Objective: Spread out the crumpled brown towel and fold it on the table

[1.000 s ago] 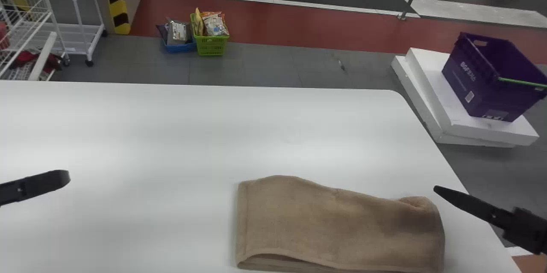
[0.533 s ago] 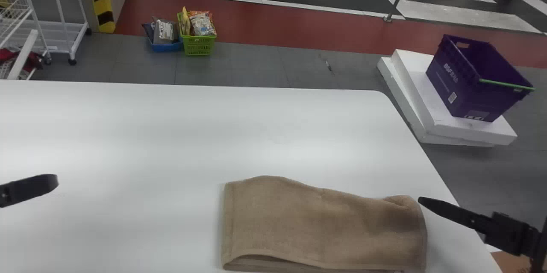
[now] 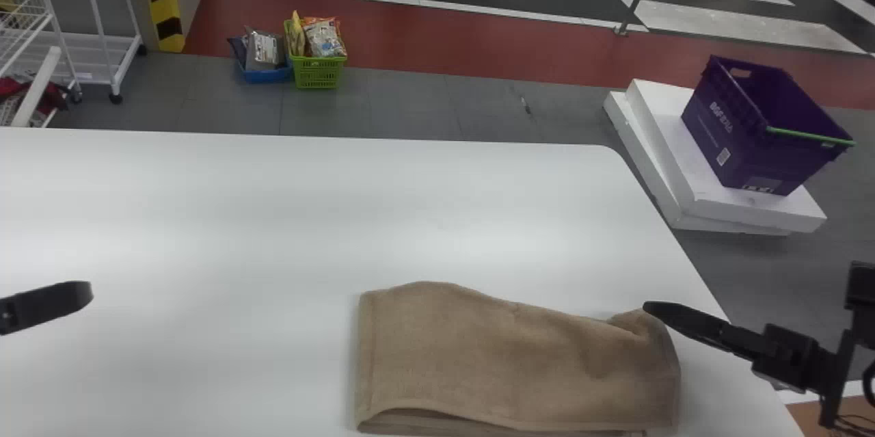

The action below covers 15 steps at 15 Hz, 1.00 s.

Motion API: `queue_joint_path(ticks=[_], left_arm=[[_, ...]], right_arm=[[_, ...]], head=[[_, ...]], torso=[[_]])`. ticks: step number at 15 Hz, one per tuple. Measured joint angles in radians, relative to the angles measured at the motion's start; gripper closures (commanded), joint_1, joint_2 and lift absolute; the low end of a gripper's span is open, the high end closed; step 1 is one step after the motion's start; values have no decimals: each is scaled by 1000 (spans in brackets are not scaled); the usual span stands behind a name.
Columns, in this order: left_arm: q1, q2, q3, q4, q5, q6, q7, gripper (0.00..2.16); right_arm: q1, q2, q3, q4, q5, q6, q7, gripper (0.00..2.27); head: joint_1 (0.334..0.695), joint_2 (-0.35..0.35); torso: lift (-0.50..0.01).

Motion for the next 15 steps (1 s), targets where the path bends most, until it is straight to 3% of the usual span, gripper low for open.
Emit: queue_joint_path(ticks=[2,8,13,14,15], left_arm=[[1,0,3,-1,0,0,-3,93],[21,-8,-8,-31,16,0,-4,93],[44,-11,-1,-55,23,0,-14,93],[48,-11,2,-56,26,0,-16,93],[54,-11,0,-60,31,0,-17,93]], right_arm=[[-2,-6,-4,10,-11,16,0,1771],[-15,-12,-66,59,-58,46,-4,1774],[22,26,-119,69,-97,18,-146,1767],[30,28,-123,76,-108,-3,-158,1740],[34,30,-124,84,-115,-23,-172,1342]], head=[[695,-251],[695,-291],[695,-330],[695,-334],[695,-338]], torso=[[-127],[-127],[-127],[-127],[-127]])
